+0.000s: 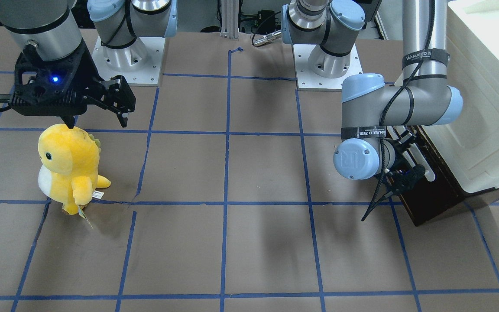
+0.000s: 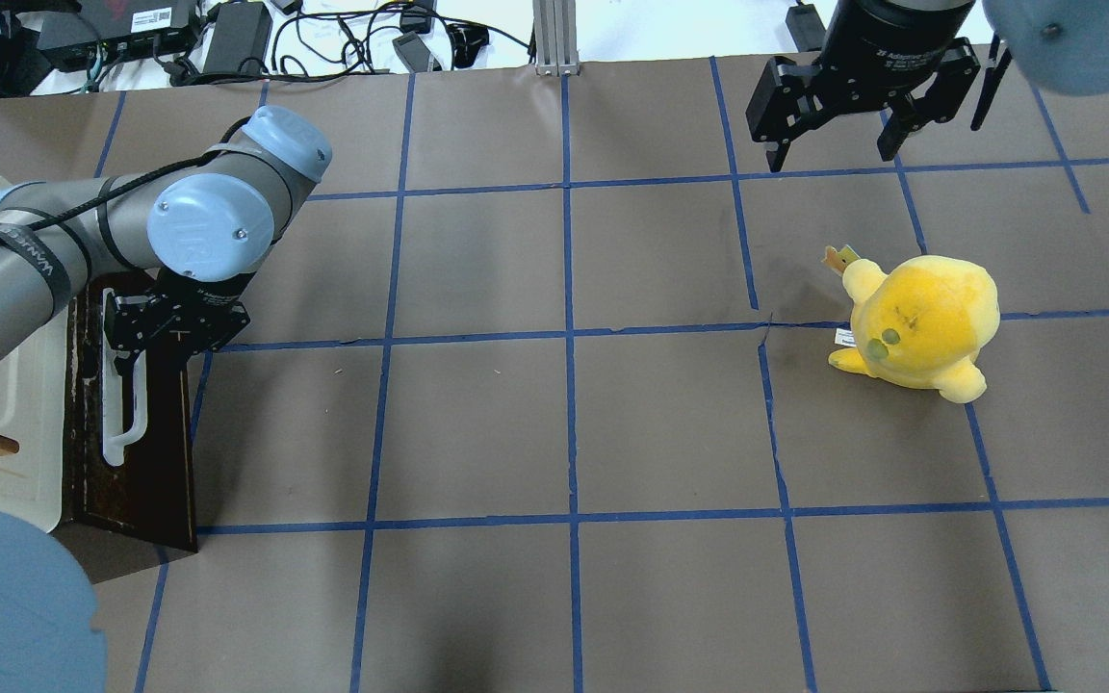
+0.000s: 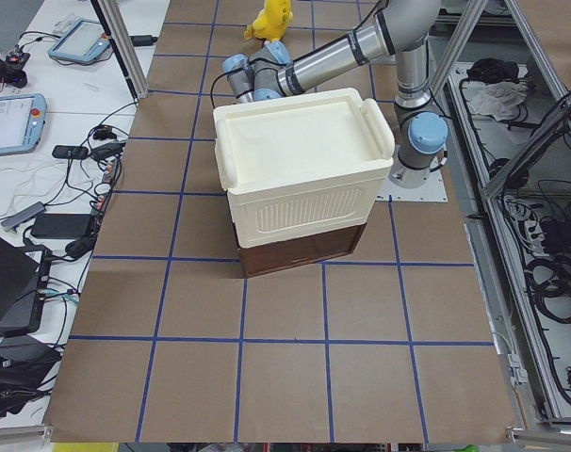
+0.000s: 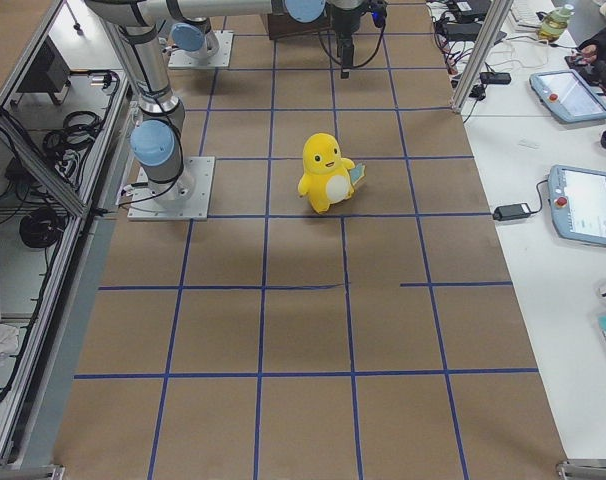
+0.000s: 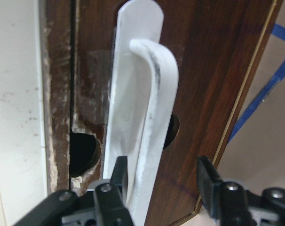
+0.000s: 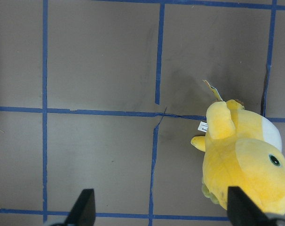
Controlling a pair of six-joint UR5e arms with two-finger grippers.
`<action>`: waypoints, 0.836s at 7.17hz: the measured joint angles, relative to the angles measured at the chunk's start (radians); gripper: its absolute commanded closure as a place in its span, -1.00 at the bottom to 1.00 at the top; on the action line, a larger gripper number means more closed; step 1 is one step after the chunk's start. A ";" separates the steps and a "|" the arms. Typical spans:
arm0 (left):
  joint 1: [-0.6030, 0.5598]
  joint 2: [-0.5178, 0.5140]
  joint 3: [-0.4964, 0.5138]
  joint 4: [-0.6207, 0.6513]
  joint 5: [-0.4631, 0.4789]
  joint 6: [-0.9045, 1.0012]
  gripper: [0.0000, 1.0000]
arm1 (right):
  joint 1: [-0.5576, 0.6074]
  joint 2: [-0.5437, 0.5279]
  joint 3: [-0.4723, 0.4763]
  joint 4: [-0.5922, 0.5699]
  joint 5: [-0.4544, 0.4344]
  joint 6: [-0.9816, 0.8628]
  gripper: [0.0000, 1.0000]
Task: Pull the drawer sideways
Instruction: 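Pull the handle with the left gripper, sliding the drawer out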
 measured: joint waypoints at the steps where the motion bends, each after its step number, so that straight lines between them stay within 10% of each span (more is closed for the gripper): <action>1: 0.004 0.000 0.000 -0.002 0.000 0.000 0.04 | 0.000 0.000 0.000 0.000 0.000 0.000 -1.00; 6: 0.006 0.000 0.001 -0.009 0.004 0.000 0.22 | 0.000 0.000 0.000 0.000 0.000 0.000 -1.00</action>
